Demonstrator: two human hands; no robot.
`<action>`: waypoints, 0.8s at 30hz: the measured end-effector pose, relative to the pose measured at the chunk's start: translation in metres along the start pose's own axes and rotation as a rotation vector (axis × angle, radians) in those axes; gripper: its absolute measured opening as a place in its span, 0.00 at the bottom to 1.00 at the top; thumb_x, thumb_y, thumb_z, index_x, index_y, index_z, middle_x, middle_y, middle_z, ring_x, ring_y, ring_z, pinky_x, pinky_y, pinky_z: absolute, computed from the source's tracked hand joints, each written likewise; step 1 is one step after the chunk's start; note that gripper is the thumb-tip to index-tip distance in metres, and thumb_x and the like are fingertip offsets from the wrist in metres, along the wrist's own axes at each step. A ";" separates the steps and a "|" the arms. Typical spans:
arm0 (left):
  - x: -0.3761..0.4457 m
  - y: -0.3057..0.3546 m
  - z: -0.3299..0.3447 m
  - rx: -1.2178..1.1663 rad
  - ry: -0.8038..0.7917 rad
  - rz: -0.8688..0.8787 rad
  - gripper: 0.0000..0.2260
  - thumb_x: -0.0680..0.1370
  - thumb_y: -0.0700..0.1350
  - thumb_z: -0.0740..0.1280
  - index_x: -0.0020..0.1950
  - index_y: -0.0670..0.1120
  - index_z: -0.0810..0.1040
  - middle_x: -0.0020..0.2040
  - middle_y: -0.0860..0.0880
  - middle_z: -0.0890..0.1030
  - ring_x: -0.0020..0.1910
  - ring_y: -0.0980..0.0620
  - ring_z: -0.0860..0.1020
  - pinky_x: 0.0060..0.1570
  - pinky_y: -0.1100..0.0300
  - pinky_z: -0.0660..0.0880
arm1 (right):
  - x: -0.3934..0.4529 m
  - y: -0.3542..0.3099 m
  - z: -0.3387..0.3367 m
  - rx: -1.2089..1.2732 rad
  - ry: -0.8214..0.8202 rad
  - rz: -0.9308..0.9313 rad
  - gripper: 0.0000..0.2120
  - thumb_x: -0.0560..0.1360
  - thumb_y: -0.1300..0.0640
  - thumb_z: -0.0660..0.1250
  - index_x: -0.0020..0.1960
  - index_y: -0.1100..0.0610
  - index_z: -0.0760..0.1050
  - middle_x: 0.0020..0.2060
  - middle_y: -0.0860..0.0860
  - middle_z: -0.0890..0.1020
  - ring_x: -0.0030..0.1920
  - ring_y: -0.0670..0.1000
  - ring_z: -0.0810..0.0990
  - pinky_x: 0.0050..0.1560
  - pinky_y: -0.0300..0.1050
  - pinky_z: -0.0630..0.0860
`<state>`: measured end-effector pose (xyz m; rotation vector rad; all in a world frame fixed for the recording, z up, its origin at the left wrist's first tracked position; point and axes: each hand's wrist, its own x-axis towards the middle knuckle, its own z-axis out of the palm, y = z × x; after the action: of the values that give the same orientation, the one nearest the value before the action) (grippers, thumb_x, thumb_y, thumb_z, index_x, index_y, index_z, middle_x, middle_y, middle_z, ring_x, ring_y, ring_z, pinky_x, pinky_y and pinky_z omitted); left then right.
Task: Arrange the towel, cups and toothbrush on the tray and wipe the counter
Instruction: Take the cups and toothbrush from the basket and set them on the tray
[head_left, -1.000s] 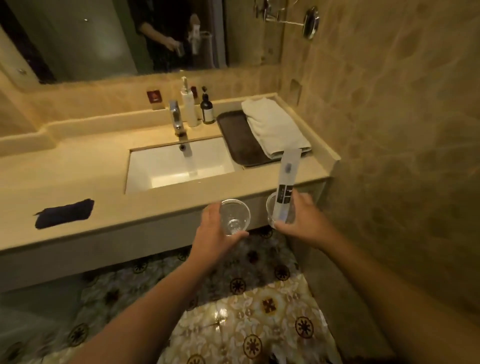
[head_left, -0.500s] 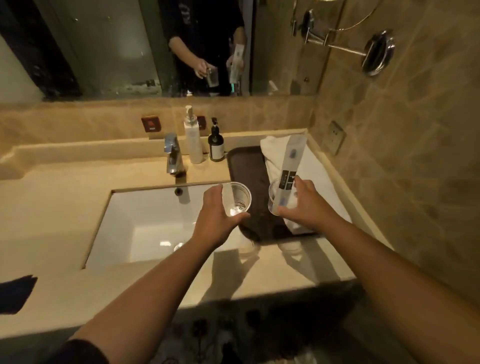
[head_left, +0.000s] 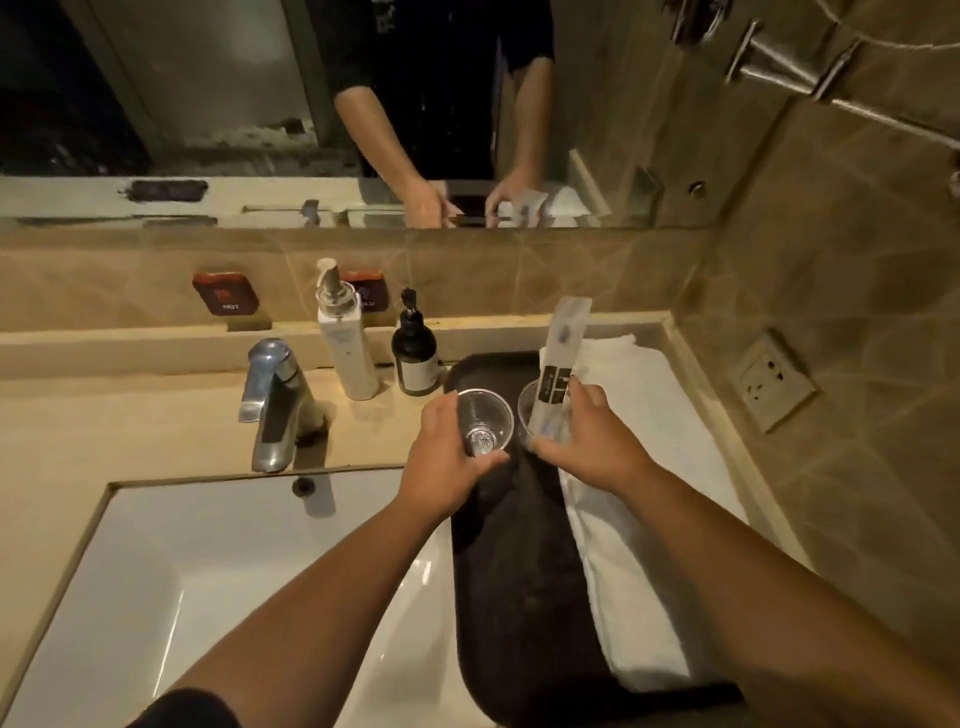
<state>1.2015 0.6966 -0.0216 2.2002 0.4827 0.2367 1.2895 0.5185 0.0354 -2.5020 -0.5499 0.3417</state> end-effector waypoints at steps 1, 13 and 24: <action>0.006 -0.003 0.003 -0.002 0.002 -0.005 0.40 0.65 0.59 0.78 0.71 0.58 0.60 0.71 0.52 0.66 0.64 0.50 0.73 0.57 0.61 0.67 | 0.009 0.004 0.003 0.001 -0.014 -0.013 0.37 0.68 0.41 0.73 0.70 0.47 0.60 0.67 0.53 0.68 0.62 0.55 0.75 0.60 0.48 0.74; 0.032 -0.004 0.011 0.108 -0.038 -0.077 0.42 0.68 0.58 0.77 0.75 0.52 0.58 0.75 0.49 0.62 0.69 0.46 0.69 0.67 0.49 0.71 | 0.041 0.020 0.014 -0.058 -0.052 -0.088 0.40 0.67 0.38 0.72 0.72 0.46 0.58 0.67 0.51 0.71 0.63 0.54 0.74 0.60 0.49 0.74; 0.038 -0.001 0.007 0.123 -0.092 -0.094 0.44 0.68 0.57 0.78 0.76 0.51 0.57 0.76 0.49 0.61 0.70 0.46 0.68 0.67 0.51 0.69 | 0.052 0.021 -0.008 0.066 -0.072 -0.024 0.37 0.70 0.36 0.69 0.72 0.51 0.62 0.70 0.53 0.68 0.67 0.54 0.70 0.60 0.48 0.71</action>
<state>1.2374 0.7084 -0.0266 2.2897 0.5611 0.0563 1.3451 0.5218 0.0238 -2.4258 -0.5877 0.4357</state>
